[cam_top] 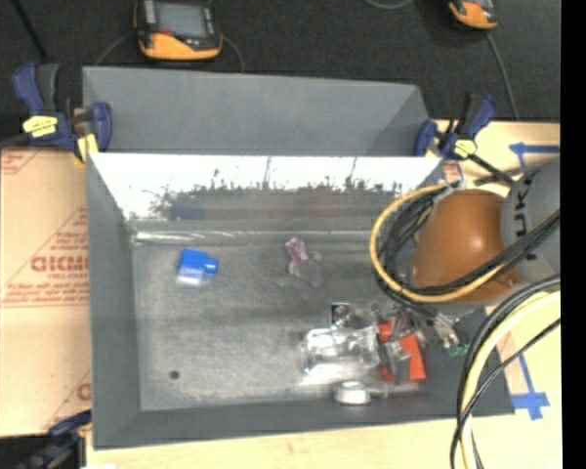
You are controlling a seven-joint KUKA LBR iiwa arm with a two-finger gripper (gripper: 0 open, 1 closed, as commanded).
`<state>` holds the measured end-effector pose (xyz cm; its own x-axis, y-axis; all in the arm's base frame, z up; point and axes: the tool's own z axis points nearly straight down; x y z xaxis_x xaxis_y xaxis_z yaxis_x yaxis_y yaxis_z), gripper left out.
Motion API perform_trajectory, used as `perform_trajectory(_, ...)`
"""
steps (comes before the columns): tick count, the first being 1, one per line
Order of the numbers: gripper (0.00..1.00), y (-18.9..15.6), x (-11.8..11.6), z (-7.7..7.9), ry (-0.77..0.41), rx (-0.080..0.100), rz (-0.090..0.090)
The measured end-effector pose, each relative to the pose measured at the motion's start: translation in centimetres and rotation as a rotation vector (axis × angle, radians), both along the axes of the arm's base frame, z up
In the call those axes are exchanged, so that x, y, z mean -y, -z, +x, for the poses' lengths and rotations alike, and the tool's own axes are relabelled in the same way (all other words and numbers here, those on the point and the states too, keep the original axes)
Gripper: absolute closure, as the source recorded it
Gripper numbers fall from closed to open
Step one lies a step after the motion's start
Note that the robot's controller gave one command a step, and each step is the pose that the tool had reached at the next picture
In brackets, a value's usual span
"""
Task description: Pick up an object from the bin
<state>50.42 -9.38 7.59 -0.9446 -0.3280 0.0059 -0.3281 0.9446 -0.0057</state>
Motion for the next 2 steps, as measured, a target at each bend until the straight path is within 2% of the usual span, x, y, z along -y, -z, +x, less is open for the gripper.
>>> perform_trajectory(1, 1.00, -13.7, -1.2, 1.5, -0.344, 0.012, 0.005)
perform_trajectory(2, 1.00, -6.8, -7.7, 1.8, -0.243, 0.001, 0.012)
